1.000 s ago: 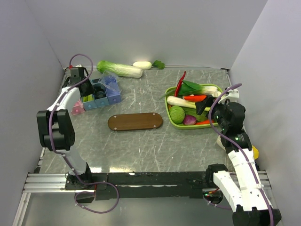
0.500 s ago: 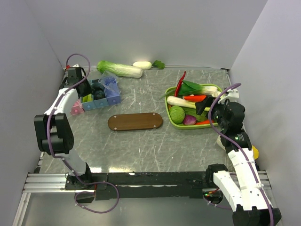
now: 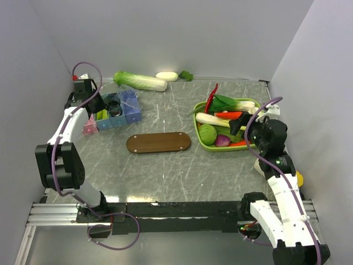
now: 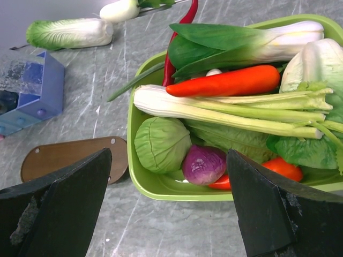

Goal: Prepare toiletry sets of a toothbrush and toothpaste on the tray
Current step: Pick up the cup from the storage box.

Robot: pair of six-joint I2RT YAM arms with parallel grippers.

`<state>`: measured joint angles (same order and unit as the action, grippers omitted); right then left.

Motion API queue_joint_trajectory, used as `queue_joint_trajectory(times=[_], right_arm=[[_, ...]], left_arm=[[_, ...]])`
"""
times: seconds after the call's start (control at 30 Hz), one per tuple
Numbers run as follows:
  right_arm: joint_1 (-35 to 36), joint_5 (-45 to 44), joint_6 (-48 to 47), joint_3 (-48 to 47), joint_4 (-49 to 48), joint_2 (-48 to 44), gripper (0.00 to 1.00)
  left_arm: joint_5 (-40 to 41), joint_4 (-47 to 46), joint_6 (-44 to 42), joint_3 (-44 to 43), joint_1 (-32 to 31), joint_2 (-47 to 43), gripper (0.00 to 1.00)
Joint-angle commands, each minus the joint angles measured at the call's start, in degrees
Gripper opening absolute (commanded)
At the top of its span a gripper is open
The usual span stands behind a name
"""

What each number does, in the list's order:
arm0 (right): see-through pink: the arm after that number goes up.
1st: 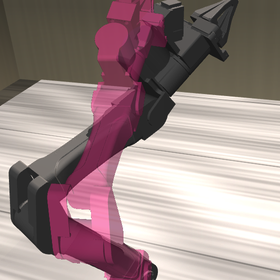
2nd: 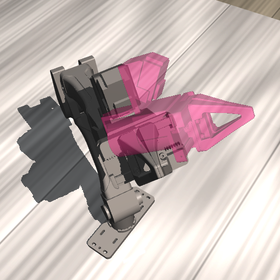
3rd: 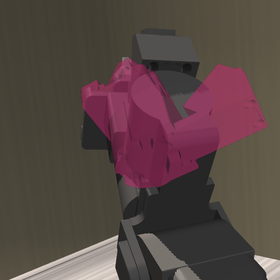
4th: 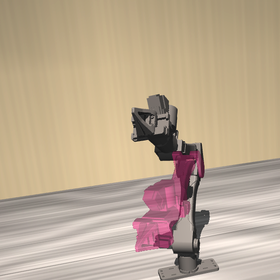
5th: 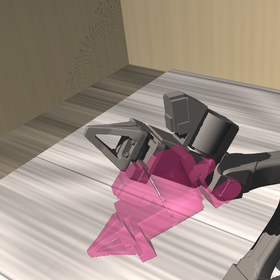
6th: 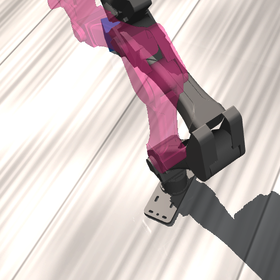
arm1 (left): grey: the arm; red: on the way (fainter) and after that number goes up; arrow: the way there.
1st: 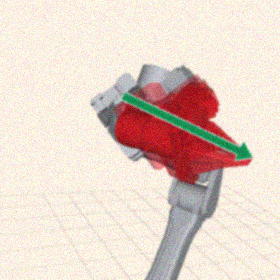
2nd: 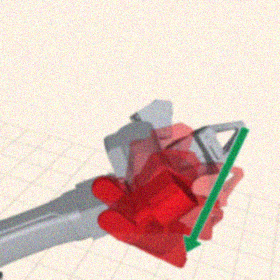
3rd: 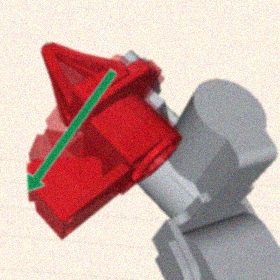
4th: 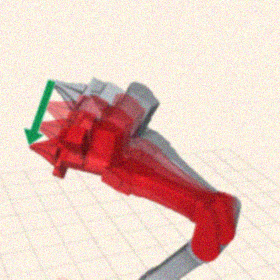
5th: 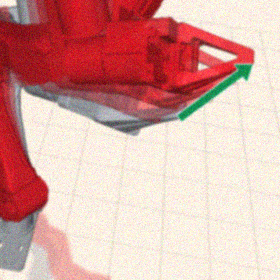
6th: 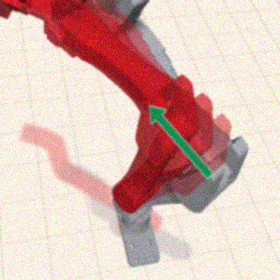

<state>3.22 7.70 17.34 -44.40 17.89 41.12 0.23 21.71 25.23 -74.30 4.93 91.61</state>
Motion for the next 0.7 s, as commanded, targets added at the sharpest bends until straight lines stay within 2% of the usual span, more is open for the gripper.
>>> queue_joint_trajectory(times=[0.0, 0.47, 0.67], right_arm=[[0.12, -0.85, 0.32, -3.85, 0.04, -0.08, 0.95], [0.12, -1.29, 0.41, -5.6, 1.88, -0.87, 0.95], [0.2, -0.5, 1.29, -7.01, 3.29, -0.43, 0.91]], left_arm=[[-0.58, -3.52, 1.13, -0.4, 0.61, -5.13, 0.01], [1.44, -5.72, 2.19, 4.16, 0.61, -14.18, 0.01], [1.26, -7.82, 3.59, 7.06, 0.08, -18.92, 0.01]])
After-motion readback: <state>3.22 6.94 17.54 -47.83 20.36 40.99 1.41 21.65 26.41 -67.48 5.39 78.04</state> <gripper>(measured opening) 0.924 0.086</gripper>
